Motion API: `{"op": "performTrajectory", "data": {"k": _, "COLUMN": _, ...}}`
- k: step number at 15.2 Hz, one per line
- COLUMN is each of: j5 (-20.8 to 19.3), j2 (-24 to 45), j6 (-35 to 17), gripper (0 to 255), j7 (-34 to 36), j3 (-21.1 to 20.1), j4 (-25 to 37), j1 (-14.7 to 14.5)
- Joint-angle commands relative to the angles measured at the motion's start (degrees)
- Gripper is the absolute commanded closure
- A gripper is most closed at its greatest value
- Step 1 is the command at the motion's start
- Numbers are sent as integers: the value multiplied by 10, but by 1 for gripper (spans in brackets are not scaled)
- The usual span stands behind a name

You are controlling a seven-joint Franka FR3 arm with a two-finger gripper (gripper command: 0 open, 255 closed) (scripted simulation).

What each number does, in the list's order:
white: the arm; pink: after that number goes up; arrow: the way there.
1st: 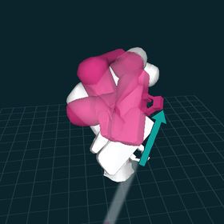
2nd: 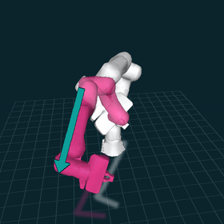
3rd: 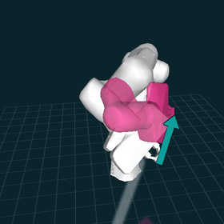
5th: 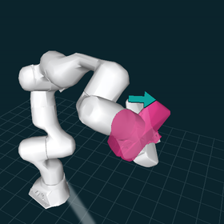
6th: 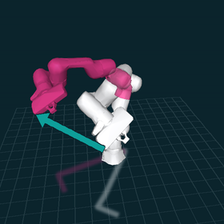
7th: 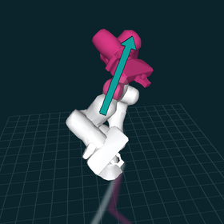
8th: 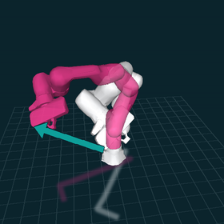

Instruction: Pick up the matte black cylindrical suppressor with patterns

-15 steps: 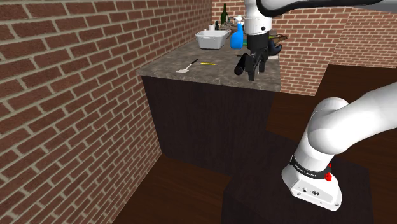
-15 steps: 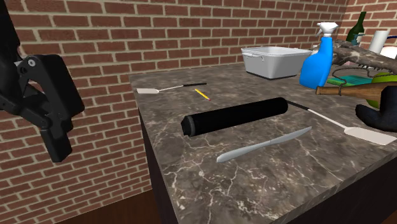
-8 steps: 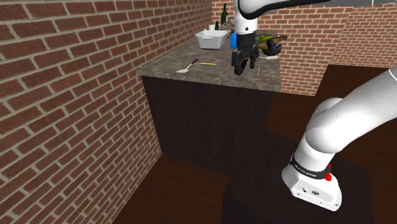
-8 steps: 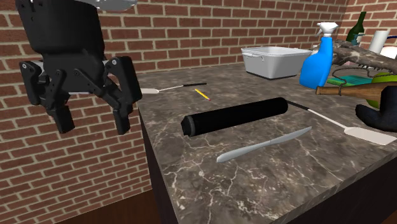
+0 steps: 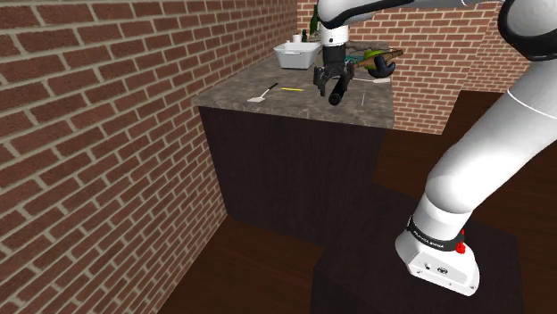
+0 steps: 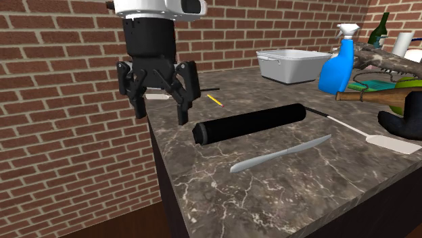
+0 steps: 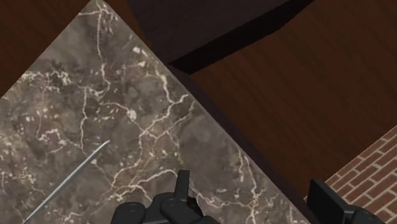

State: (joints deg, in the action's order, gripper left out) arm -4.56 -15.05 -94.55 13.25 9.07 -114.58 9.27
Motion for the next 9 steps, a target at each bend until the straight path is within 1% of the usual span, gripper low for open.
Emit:
{"op": "performTrajectory", "data": {"k": 1, "j5": 4, "j2": 35, "j6": -7, "gripper": 0, "j7": 12, "j3": 13, "j4": 32, "j1": 12}}
{"op": "performTrajectory", "data": {"k": 9, "j5": 37, "j2": 173, "j6": -15, "gripper": 0, "j7": 60, "j3": 62, "j4": 172, "j1": 57}}
